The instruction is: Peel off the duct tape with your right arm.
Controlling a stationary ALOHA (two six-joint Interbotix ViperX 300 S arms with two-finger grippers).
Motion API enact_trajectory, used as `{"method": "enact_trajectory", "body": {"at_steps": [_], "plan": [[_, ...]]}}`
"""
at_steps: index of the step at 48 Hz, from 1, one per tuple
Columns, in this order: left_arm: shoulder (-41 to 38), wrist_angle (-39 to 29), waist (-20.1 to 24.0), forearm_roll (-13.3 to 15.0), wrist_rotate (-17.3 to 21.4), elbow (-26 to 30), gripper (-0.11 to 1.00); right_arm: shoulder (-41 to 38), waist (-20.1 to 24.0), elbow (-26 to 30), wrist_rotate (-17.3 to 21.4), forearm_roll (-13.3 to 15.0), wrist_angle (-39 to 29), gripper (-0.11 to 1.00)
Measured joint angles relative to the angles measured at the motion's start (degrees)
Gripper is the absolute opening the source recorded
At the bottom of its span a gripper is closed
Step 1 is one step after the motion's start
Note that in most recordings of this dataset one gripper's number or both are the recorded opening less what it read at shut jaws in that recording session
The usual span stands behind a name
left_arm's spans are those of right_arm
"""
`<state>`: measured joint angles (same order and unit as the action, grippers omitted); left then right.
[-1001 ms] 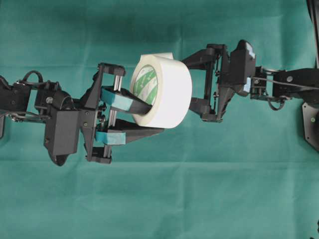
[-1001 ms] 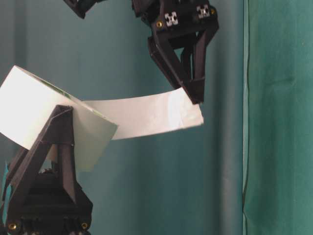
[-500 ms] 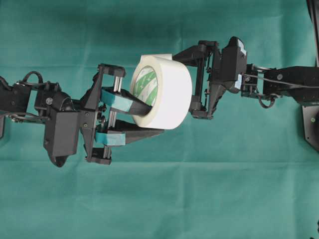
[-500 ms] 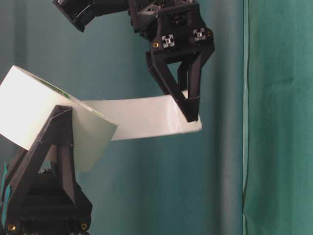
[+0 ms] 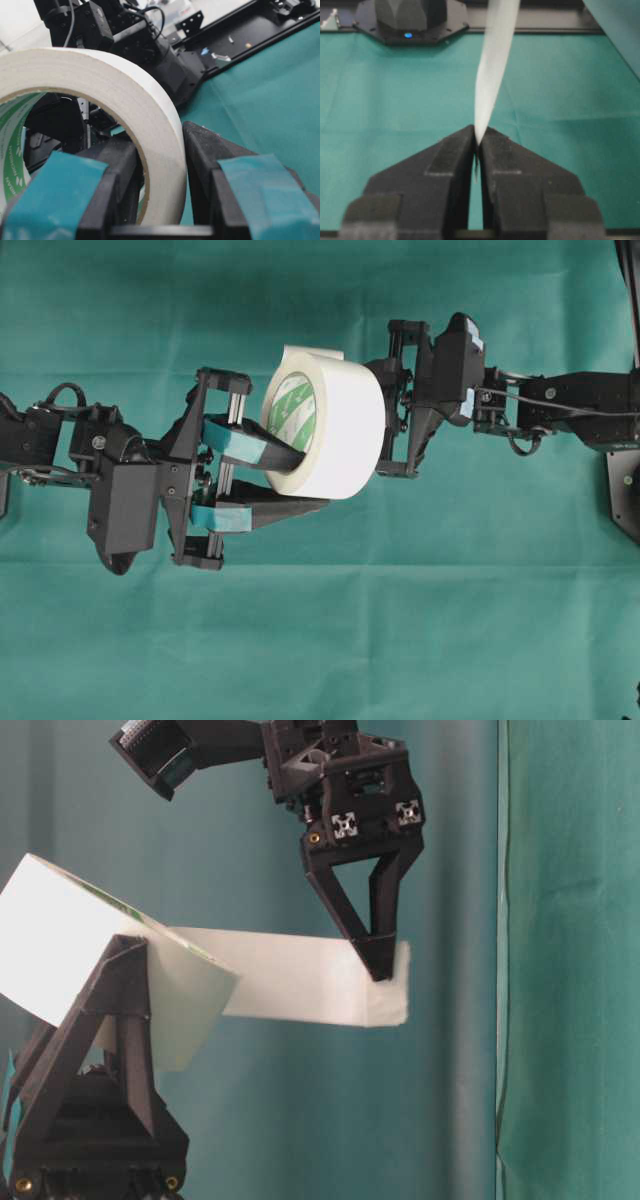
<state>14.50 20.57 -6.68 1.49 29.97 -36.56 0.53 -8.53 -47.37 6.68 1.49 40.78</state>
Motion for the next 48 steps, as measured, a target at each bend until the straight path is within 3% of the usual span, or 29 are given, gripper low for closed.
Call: {"method": "enact_trajectory", "body": {"at_steps": [27, 48], "plan": [[1.1, 1.5, 0.3, -0.1, 0.0, 0.0, 0.22, 0.0, 0.0, -0.8, 0.3, -0.1, 0.5, -0.10], [1.1, 9.7, 3.4, 0.0, -0.4, -0.8, 0.22, 0.0, 0.5, -2.1, 0.4, 0.0, 1.5, -0.10]]}}
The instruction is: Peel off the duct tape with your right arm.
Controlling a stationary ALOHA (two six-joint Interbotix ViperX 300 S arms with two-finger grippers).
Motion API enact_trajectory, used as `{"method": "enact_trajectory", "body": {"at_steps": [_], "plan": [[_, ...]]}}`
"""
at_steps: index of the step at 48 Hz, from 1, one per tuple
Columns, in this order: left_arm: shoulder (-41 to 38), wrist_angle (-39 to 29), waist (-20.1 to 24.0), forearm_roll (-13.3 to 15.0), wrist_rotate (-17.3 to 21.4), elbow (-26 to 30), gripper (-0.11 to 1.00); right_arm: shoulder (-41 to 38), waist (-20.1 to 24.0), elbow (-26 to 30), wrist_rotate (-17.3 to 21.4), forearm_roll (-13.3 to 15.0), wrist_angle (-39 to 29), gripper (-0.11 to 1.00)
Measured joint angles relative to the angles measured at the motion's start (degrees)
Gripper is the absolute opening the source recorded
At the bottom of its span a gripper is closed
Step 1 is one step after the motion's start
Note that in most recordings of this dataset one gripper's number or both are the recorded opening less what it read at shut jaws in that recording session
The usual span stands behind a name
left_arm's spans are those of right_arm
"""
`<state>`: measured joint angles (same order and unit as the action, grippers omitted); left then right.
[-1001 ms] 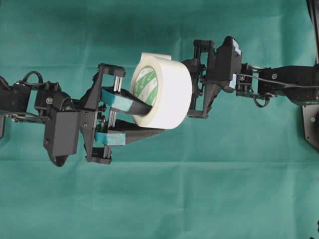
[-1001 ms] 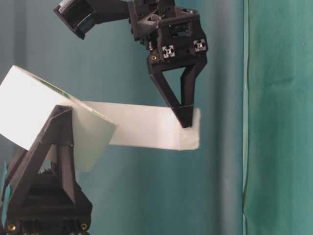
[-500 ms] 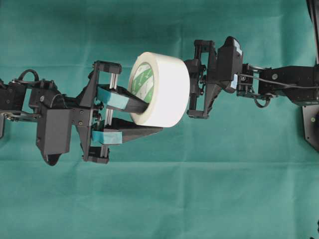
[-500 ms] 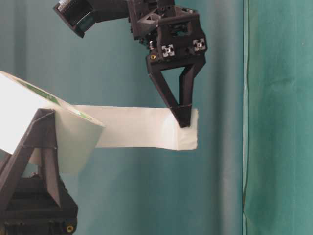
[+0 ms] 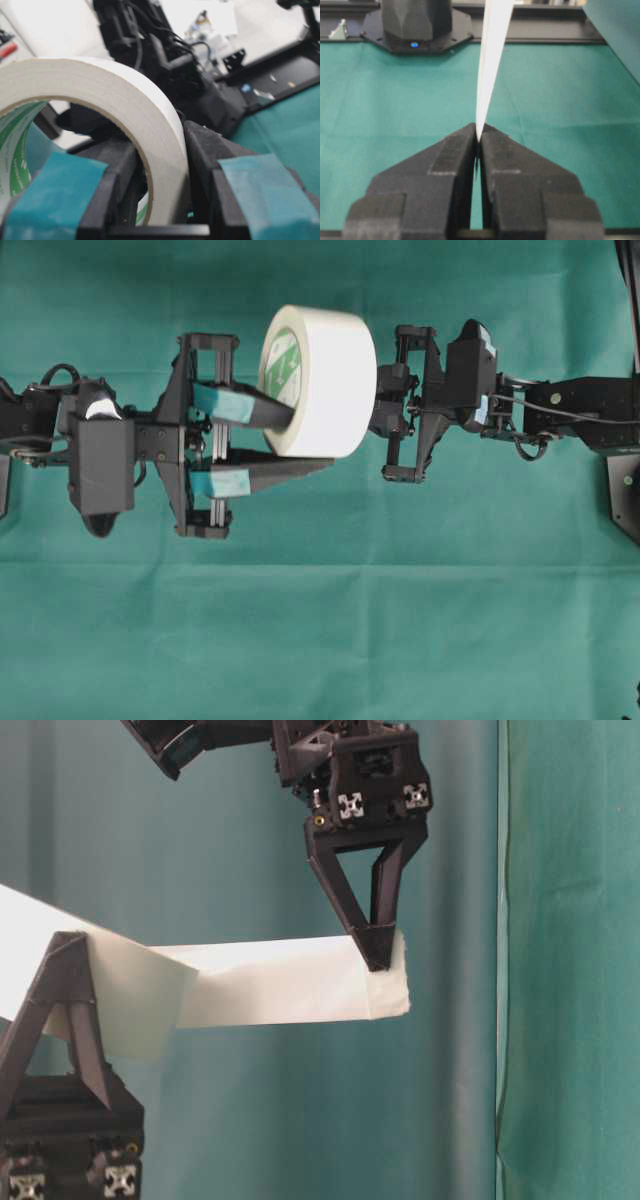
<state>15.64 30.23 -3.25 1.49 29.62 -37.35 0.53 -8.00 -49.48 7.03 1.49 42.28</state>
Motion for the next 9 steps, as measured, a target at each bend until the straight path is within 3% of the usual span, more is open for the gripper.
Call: {"method": "enact_trajectory", "body": {"at_steps": [9], "plan": [[-0.1, 7.9, 1.0, 0.1, -0.2, -1.4, 0.22, 0.2, 0.1, -0.4, 0.0, 0.0, 1.1, -0.10]]}}
